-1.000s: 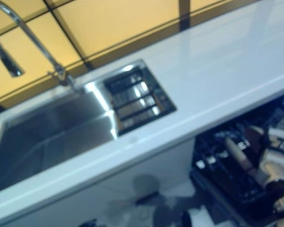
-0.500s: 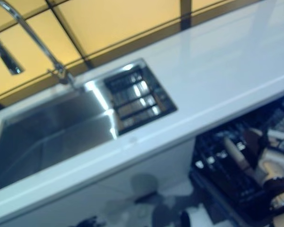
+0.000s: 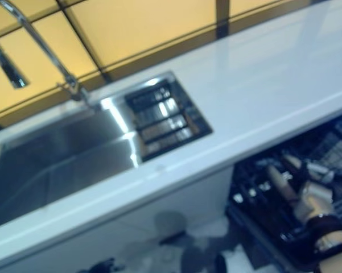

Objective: Take plates into dishwasher

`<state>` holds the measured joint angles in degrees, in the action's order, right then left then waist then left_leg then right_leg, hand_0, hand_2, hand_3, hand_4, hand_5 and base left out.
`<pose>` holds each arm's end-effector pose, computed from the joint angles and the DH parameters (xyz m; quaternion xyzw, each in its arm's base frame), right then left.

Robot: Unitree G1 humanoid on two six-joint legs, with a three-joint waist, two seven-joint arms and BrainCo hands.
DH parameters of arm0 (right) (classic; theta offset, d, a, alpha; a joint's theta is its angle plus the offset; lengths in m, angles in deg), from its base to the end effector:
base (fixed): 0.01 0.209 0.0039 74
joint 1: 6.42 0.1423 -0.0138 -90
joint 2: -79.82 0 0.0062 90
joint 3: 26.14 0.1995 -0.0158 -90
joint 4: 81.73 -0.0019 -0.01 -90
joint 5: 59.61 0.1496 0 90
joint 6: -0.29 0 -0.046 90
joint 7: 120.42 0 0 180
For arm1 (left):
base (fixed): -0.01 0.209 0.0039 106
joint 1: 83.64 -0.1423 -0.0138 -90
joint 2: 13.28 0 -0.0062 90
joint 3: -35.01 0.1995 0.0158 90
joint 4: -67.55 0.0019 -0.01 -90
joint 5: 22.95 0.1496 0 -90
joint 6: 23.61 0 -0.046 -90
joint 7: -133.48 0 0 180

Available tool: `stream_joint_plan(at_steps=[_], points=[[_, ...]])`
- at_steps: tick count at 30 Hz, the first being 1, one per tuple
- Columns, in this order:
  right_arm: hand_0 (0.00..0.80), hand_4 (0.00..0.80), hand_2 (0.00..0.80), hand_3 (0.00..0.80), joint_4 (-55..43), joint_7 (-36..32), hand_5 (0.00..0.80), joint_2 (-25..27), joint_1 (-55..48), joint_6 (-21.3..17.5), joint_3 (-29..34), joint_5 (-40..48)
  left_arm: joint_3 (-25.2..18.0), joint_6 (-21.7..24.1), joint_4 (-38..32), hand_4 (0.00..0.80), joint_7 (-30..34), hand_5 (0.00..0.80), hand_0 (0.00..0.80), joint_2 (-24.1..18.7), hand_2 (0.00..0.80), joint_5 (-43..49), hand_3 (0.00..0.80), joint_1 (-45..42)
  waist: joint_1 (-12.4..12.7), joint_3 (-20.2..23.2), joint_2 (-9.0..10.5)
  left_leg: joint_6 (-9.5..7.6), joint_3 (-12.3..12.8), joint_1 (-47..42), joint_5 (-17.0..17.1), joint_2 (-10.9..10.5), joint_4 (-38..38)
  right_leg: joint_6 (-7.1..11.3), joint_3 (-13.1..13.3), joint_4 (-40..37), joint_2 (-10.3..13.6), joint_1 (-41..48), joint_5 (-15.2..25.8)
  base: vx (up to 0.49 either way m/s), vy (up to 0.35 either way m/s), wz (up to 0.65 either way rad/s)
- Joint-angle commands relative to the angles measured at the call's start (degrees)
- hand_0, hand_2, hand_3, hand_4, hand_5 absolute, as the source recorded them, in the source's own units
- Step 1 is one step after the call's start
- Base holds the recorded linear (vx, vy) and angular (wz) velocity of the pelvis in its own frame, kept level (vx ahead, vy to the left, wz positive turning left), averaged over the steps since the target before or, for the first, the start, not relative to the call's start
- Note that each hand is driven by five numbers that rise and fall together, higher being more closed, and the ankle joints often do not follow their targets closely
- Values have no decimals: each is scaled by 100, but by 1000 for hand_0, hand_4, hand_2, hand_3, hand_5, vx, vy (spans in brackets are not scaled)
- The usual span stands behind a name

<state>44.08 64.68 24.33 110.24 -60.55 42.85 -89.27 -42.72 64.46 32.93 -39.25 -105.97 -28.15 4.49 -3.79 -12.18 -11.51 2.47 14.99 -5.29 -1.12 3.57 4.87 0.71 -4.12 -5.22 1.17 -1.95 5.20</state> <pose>0.2744 -0.3483 0.0893 -0.6691 0.2775 -0.1869 0.6636 0.1065 0.2430 -0.1216 0.1186 0.5088 -0.0471 0.8514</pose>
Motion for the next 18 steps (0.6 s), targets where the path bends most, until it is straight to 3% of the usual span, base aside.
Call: stream_joint_plan(at_steps=[1, 9, 14, 18], points=[[0, 0, 0, 0, -101, 21, 0, -116, 159, 104, -72, -204, 109, 34, 271, 0, -19, 0, 0, -283, 0, 293, 0, 100, 35, 287, 487, -230, -38, -105, -407, -86, 13, 505, -106, 22, 261, 298, -533, 0, 0, 0], [0, 0, 0, 0, -565, -317, 0, -52, -107, 353, 211, -653, 4, 102, 412, 0, 0, 0, 0, -283, 0, 451, 0, 114, -60, 402, 725, -254, 43, -205, -462, -25, 13, 498, 17, 22, 189, 352, -535, 2, 8, -1], [0, 0, 0, 0, -1086, -890, 0, 140, -291, 456, 529, -957, -134, 116, 528, 0, -13, 0, 0, -315, 0, 579, 0, 136, -148, 485, 928, -268, 123, -268, -496, 6, 13, 514, 117, 22, 149, 378, -510, 5, 38, -3], [0, 0, 0, 0, -1695, -1736, 0, 487, -559, 538, 1045, -1175, -273, 89, 667, 0, -35, 0, 0, -331, 0, 674, 0, 207, -265, 565, 1112, -281, 202, -327, -524, 29, 13, 531, 247, 22, 94, 396, -483, 5, 50, -7]])
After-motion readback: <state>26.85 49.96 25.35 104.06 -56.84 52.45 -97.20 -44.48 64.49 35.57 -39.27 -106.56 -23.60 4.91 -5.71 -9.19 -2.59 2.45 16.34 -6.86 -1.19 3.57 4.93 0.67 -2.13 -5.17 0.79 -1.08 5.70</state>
